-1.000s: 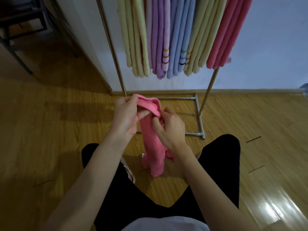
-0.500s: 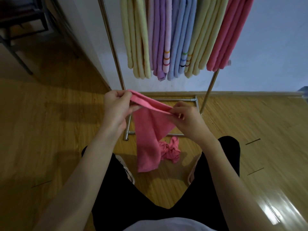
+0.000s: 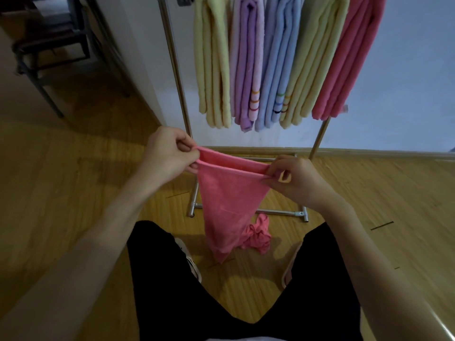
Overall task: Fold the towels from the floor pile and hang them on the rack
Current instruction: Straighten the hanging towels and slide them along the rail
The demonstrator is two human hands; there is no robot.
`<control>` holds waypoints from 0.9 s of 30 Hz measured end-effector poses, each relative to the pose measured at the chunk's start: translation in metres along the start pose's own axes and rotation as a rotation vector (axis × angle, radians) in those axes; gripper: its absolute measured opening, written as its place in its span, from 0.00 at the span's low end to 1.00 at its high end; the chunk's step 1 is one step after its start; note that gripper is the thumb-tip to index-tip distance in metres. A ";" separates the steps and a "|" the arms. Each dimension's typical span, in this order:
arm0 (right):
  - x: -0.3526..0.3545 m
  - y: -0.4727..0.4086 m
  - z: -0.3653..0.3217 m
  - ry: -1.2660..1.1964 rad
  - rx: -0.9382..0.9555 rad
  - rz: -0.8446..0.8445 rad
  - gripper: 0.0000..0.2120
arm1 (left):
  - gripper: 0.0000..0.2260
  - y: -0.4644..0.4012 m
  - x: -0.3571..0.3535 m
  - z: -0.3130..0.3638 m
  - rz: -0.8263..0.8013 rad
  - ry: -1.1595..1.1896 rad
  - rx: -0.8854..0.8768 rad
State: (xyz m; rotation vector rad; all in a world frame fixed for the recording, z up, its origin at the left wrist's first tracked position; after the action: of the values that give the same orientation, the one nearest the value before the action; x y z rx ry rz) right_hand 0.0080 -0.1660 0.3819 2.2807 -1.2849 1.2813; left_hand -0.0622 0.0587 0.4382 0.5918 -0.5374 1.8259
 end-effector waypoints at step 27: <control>0.067 -0.026 -0.013 -0.161 -0.068 0.436 0.09 | 0.22 0.003 -0.021 0.058 -0.393 -0.038 -0.338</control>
State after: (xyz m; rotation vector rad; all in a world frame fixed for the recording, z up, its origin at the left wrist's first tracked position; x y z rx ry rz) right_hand 0.0366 -0.1818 0.4474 2.1663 -1.9317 1.1648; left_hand -0.0506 0.0064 0.4697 0.4629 -0.6854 1.3205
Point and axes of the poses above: each hand's wrist, its own y-axis away from the middle knuckle, its own x-axis out of the back of the hand, z = x × y, the point moved 7 cm from there along -y, towards the middle knuckle, and after that the axes turned 5 degrees about -x, right-handed, at the moved point
